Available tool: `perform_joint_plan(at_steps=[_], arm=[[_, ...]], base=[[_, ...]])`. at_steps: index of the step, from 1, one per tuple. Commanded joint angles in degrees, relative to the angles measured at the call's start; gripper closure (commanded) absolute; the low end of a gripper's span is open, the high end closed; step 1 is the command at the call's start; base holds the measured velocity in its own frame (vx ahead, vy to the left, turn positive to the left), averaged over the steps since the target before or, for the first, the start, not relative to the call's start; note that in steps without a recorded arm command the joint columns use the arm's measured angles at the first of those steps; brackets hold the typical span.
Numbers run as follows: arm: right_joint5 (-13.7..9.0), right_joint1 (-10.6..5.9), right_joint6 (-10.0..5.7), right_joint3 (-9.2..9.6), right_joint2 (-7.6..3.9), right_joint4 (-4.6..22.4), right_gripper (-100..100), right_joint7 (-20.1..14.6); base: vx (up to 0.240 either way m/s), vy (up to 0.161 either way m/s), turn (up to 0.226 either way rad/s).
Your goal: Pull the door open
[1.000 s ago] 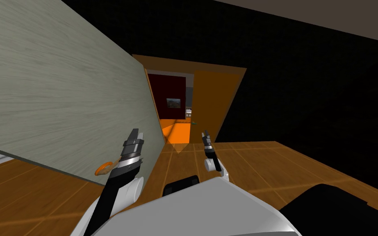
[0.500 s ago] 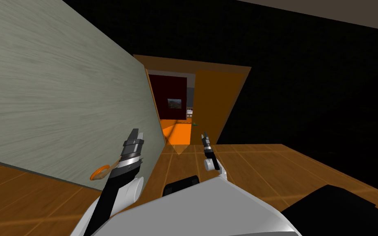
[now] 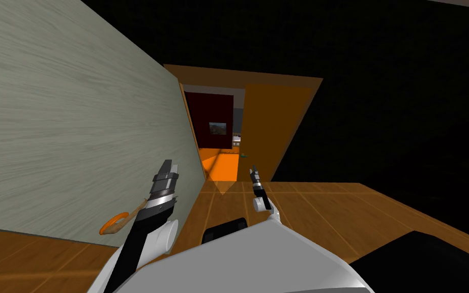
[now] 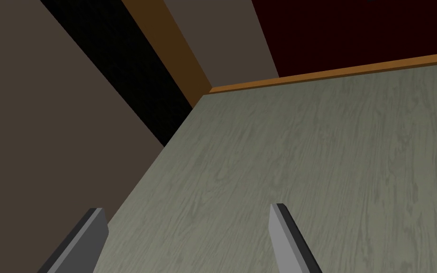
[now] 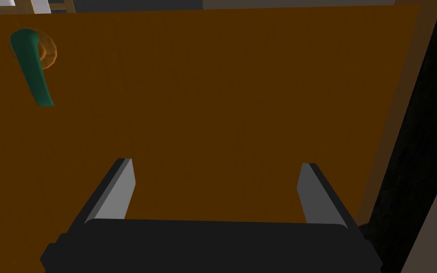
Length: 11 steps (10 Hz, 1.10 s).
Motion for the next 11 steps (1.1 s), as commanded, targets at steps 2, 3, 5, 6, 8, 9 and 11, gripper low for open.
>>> perform_joint_plan(at_steps=[2,3,5,6,8,9,11], arm=[[-1.3,-1.80,-0.87,0.11,-0.42,4.8,-100,0.1],[-1.3,-1.80,-0.87,0.11,-0.42,5.2,-100,0.1],[-2.3,-3.23,-1.41,0.12,-0.81,9.0,-100,0.0],[-2.8,-3.95,-1.69,0.12,-1.01,10.7,-100,0.0],[-3.3,-4.66,-1.96,0.12,-1.20,12.7,-100,0.0],[-3.8,-5.37,-2.22,0.12,-1.39,14.6,-100,0.0],[-4.7,-6.71,-2.74,0.12,-1.75,18.1,-100,-0.1]], base=[[0.101,-0.021,0.038],[0.060,-0.008,0.024],[0.066,-0.007,0.036],[0.094,-0.008,0.041],[0.080,-0.010,0.029],[0.054,-0.015,0.033],[0.086,-0.020,0.042]])
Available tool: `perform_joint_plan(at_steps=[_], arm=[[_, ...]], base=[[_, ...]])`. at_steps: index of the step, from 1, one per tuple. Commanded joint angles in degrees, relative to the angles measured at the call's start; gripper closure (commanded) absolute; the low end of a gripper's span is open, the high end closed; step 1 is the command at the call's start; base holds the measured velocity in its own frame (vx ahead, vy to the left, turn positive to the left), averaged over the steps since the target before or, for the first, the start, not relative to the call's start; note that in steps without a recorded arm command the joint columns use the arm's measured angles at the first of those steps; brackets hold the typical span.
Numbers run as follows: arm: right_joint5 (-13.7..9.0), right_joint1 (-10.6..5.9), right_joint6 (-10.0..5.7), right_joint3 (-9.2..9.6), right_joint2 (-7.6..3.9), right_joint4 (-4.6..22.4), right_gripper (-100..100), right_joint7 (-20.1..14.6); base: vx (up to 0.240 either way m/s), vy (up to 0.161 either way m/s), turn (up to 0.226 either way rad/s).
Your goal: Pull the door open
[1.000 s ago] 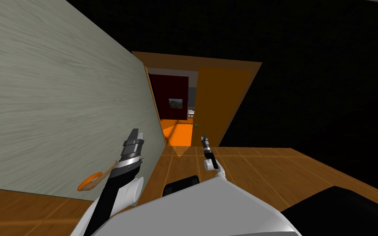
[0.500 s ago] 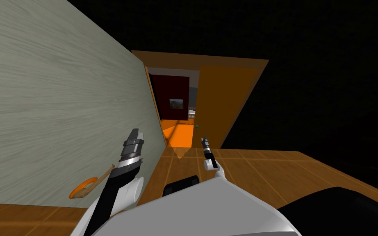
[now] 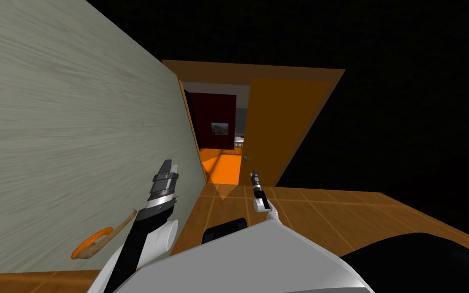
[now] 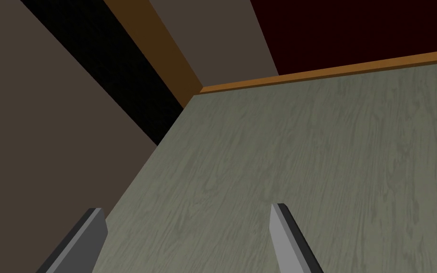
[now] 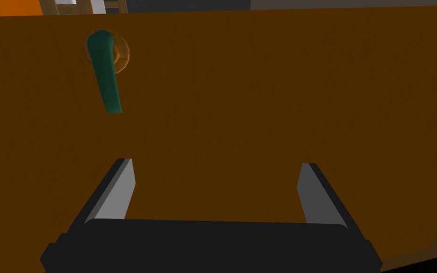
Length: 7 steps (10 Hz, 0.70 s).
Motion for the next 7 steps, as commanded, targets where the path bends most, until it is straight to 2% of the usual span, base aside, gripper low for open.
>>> perform_joint_plan(at_steps=[1,7], arm=[[-0.8,-1.25,-0.32,-0.04,-0.36,2.9,-100,0.0],[-3.4,-5.01,-1.75,-0.04,-1.32,12.8,-100,-0.1]], base=[[0.104,-0.013,0.043],[0.095,-0.018,0.038]])
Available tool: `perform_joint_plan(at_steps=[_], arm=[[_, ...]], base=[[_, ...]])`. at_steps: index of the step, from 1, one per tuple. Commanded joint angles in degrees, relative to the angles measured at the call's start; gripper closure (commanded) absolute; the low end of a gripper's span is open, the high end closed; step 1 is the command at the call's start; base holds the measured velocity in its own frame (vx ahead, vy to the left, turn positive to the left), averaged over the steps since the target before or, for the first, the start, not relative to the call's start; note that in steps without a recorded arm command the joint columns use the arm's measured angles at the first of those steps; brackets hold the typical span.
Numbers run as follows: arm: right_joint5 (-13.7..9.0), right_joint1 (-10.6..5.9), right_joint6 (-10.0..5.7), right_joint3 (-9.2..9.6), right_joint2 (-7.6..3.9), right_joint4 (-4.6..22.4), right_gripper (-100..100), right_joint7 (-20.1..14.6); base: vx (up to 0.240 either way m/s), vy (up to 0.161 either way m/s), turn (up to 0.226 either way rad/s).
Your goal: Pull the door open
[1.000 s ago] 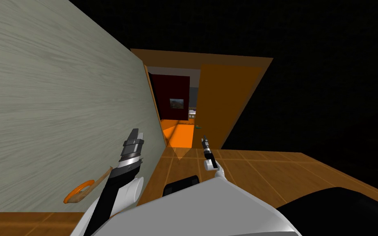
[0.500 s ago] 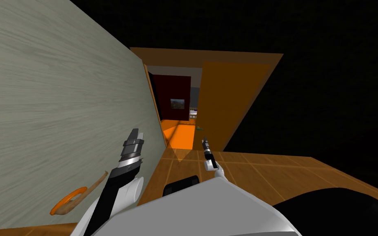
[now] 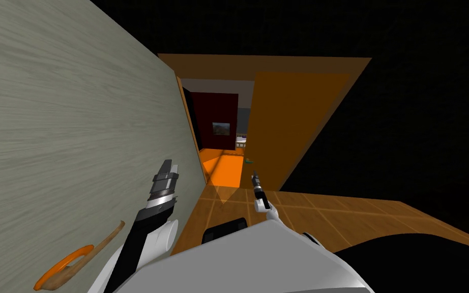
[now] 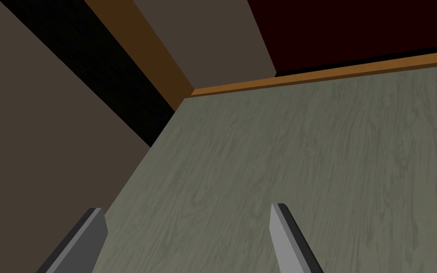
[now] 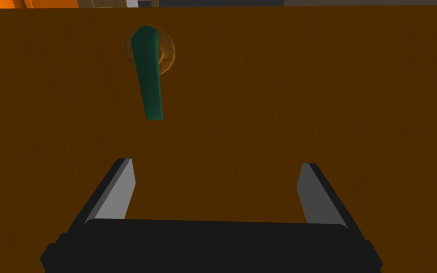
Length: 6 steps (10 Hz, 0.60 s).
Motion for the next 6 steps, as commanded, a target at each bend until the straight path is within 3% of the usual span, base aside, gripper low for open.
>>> perform_joint_plan(at_steps=[1,6], arm=[[-0.6,-1.17,-0.52,0.01,-0.19,2.9,-100,0.0],[-2.7,-4.11,-1.64,0.01,-0.90,10.6,-100,-0.1]], base=[[0.077,-0.015,0.035],[0.094,-0.026,0.038]])
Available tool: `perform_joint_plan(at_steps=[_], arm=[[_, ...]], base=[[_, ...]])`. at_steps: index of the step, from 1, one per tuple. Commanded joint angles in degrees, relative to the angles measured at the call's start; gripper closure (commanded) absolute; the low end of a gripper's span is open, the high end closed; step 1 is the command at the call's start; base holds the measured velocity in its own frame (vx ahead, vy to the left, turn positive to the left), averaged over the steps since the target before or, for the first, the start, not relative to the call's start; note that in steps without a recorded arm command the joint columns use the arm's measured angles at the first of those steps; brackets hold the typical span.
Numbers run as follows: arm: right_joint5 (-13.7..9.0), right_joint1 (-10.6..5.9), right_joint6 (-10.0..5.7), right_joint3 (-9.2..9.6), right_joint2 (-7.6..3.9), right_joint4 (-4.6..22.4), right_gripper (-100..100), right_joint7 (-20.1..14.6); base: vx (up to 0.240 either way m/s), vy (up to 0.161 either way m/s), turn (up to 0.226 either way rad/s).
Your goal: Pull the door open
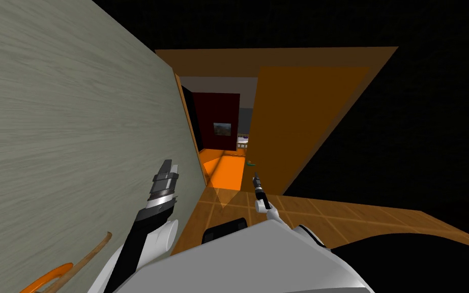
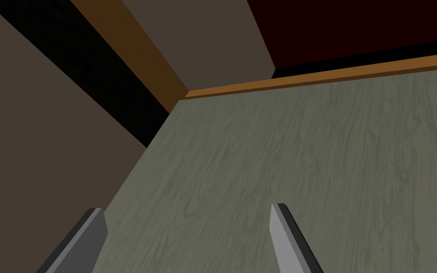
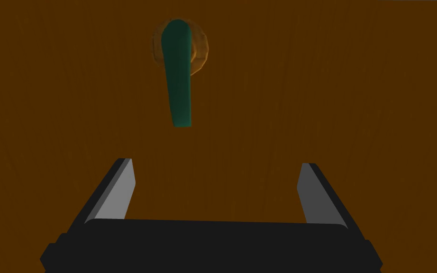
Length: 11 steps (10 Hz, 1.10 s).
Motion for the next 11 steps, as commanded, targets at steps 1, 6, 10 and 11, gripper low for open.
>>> perform_joint_plan(at_steps=[1,6,10,11], arm=[[-0.5,-1.01,-0.51,0.02,-0.18,2.5,-100,-0.1],[-2.0,-3.22,-1.36,0.02,-0.70,8.3,-100,-0.1],[-2.4,-3.55,-1.31,0.00,-0.79,9.2,-100,0.0],[-2.6,-2.92,-1.80,-0.27,-1.86,9.6,-100,-1.2]], base=[[0.082,-0.021,0.019],[0.072,-0.015,0.025],[0.041,-0.009,0.012],[0.117,0.010,0.111]])
